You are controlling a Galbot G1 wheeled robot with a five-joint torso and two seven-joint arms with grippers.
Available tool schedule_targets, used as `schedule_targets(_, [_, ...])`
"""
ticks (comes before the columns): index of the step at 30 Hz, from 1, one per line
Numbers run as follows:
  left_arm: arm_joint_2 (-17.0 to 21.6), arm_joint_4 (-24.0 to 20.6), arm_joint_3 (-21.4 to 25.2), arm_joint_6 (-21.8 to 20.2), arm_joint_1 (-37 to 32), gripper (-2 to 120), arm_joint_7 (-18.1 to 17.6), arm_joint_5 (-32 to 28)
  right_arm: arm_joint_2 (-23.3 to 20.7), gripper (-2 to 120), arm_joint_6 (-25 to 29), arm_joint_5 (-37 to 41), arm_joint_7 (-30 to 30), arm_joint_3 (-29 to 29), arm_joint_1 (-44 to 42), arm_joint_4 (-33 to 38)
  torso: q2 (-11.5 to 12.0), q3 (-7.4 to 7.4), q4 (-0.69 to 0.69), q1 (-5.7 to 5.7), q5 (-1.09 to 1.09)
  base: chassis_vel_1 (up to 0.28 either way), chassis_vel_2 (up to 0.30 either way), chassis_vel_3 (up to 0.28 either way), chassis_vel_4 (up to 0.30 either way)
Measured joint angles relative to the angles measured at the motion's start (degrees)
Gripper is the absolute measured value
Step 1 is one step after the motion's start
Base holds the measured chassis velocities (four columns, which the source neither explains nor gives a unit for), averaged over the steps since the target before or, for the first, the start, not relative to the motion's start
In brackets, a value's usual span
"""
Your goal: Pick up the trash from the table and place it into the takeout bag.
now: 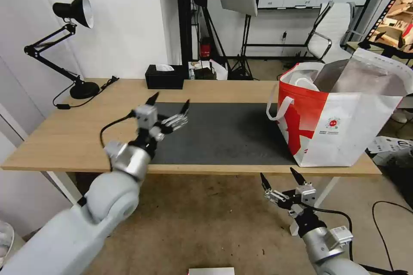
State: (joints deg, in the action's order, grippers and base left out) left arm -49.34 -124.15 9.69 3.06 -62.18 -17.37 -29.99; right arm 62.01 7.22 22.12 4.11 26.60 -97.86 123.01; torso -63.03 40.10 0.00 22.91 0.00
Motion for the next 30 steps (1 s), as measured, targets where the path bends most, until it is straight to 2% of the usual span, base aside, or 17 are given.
schedule_targets(1, [0.0,0.0,0.0,0.0,0.0,100,0.0,0.0,0.0,100,0.0,0.0,0.0,0.0,0.0,0.0,0.0,0.0,0.0,0.0,0.0,0.0,0.0,0.0,0.0])
schedule_targets(3, [-1.39,0.58,1.87,2.66,-3.24,100,1.87,4.4,0.0,100,0.0,0.0,0.0,0.0,0.0,0.0,0.0,0.0,-0.01,0.0,0.0,0.0,0.0,0.0,0.0])
schedule_targets(7, [-2.55,0.41,4.06,3.95,-6.58,100,3.13,7.39,0.0,100,0.0,0.0,0.0,0.0,0.0,0.0,0.0,0.0,0.0,0.0,0.0,0.0,0.0,0.0,0.0])
schedule_targets(12, [-3.86,-0.15,8.2,5.46,-11.24,100,3.35,10.37,0.0,100,0.0,0.0,0.0,0.0,0.0,0.0,0.01,0.01,-0.01,0.0,0.0,0.0,0.0,0.0,0.0])
schedule_targets(14, [-5.45,-0.62,11.57,6.48,-14.91,100,3.46,13.12,0.0,100,0.0,0.0,0.0,0.0,0.0,0.0,0.0,0.0,-0.01,0.01,0.0,0.0,0.0,0.0,0.0])
schedule_targets(18, [-7.34,-0.94,14.05,7.2,-18.65,100,3.26,15.45,0.0,100,0.0,0.0,0.0,0.0,0.0,0.0,0.0,0.0,0.0,0.01,0.0,0.0,0.0,0.0,0.0])
schedule_targets(20, [-9.29,-0.76,15.61,8.4,-23.03,100,3.14,18.25,0.0,100,0.0,0.0,0.0,0.0,0.0,0.0,0.01,0.01,0.0,0.01,0.0,0.0,0.0,0.0,0.0])
schedule_targets(25, [-11.83,-0.02,16.22,8.84,-27.74,100,3.06,20.4,0.0,100,0.0,0.0,0.0,0.0,0.0,0.0,0.01,0.0,0.0,0.0,0.0,0.0,0.0,0.0,0.0])
schedule_targets(30, [-13.35,0.91,15.32,8.23,-29.48,100,3.03,21.03,0.0,100,0.0,0.0,0.0,0.0,0.0,0.0,0.01,0.0,0.0,0.01,0.0,0.0,0.0,0.0,0.0])
